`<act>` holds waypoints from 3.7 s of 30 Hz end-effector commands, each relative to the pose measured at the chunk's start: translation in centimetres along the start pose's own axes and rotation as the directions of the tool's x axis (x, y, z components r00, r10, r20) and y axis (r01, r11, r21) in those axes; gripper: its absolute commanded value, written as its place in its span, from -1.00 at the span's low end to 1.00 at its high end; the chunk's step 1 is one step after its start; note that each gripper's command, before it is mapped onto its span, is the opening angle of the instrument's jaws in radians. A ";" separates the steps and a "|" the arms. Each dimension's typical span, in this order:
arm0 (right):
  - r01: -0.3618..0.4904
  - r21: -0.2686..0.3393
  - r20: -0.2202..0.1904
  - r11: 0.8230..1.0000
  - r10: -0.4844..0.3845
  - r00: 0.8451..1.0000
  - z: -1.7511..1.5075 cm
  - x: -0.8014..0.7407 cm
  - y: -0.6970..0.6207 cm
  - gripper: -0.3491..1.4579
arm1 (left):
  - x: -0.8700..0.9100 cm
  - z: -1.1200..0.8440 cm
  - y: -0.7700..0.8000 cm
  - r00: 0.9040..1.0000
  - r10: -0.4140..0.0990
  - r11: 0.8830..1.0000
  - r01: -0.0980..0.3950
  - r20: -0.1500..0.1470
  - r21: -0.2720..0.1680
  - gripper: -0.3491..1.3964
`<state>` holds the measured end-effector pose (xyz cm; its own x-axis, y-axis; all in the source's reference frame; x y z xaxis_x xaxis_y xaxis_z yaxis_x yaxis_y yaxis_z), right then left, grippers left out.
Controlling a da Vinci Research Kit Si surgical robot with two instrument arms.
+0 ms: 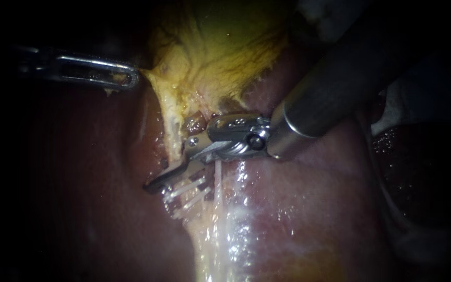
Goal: Clipping third clip left tube
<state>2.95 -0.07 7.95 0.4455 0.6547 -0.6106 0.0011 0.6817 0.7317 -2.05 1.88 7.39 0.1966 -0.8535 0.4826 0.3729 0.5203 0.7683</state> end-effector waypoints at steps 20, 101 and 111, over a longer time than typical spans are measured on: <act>0.016 0.063 0.009 0.998 -0.016 1.000 -0.32 -0.19 0.15 0.05 | 0.00 -0.01 0.00 1.000 0.000 1.000 0.000 0.000 0.001 -1.00; -0.257 0.391 -0.292 0.884 0.383 0.876 -0.49 0.16 -0.13 -0.28 | 0.01 -0.01 0.00 1.000 0.001 1.000 -0.001 0.000 0.001 -1.00; -0.341 0.400 -0.252 0.851 0.460 0.851 -0.47 0.17 -0.03 -0.99 | 0.01 -0.01 0.01 1.000 0.001 1.000 -0.001 0.000 0.001 -1.00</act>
<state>2.62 0.17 7.70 0.1558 0.9536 -0.2575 0.2059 0.2237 0.9527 -2.04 1.88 7.39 0.1971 -0.8530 0.4833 0.3721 0.5211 0.7681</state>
